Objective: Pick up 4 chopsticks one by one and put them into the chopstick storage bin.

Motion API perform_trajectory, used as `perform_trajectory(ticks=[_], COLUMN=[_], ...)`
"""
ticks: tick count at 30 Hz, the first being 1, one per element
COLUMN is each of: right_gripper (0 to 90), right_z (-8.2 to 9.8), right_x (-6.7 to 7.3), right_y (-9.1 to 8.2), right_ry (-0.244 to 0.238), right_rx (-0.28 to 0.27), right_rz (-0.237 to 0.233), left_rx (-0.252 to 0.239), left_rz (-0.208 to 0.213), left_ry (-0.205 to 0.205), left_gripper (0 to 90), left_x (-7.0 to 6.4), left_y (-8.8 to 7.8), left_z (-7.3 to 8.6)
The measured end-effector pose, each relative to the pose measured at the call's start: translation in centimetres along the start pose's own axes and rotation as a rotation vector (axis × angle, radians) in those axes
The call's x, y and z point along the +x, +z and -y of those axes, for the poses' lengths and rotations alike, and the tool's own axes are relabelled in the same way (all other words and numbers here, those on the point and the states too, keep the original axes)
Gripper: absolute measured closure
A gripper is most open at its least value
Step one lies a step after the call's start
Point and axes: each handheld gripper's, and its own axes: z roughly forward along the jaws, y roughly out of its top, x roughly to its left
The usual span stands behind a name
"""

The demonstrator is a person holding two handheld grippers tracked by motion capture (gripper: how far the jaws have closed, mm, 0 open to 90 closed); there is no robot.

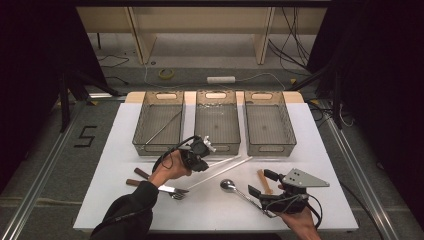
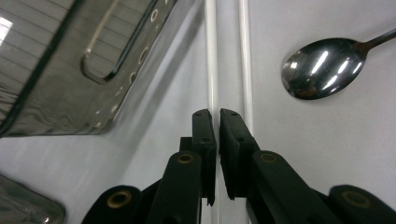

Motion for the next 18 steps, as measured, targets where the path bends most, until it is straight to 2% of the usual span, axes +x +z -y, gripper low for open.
perform_trajectory(ticks=[9, 18], right_gripper=[22.3, 22.3], right_z=[0.0, 0.0], right_x=[0.0, 0.0], right_y=[0.0, 0.0], right_ry=[0.0, 0.0], right_rx=[0.001, 0.002], right_rz=[0.0, -0.001], left_rx=[-0.034, -0.076], left_rz=[0.002, 0.023], left_ry=[-0.003, -0.005], left_gripper=[84.6, 84.6], left_x=[0.2, -0.1], left_y=[-1.4, -3.3], left_z=[0.3, 0.3])
